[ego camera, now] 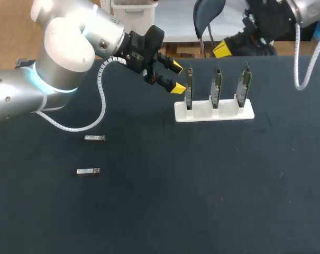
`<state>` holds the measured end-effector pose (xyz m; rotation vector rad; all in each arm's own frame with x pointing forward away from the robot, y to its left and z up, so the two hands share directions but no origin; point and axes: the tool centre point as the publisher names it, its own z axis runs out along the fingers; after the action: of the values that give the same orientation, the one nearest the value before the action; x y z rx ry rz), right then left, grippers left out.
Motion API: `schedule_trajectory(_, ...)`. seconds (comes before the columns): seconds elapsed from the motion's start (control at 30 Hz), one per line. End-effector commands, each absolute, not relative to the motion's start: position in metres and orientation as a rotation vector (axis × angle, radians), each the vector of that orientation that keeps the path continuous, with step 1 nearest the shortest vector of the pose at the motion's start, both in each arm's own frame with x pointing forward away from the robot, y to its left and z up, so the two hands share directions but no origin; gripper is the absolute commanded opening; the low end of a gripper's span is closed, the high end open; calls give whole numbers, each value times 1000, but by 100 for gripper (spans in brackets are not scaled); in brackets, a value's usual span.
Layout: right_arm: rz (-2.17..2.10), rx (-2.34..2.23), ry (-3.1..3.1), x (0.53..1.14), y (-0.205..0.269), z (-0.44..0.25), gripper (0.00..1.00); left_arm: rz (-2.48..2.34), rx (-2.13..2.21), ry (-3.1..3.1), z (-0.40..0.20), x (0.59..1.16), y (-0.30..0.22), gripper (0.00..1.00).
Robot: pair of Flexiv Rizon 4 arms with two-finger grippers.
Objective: Pick up the optical module with the left hand, and insert it into the network port with the right hand.
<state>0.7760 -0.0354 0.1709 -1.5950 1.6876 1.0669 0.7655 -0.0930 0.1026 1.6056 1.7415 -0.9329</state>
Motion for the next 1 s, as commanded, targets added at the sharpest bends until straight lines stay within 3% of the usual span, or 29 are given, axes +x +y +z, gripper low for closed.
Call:
schedule_trajectory(0.03, 1070, -1601, 1694, 774, -46, 170, 0, -935, 1611, 1746, 103, 768, -94, 100)
schedule_trajectory(1.0, 1079, -1634, 1750, 766, -74, 149, 0, -935, 1611, 1746, 103, 768, -94, 100)
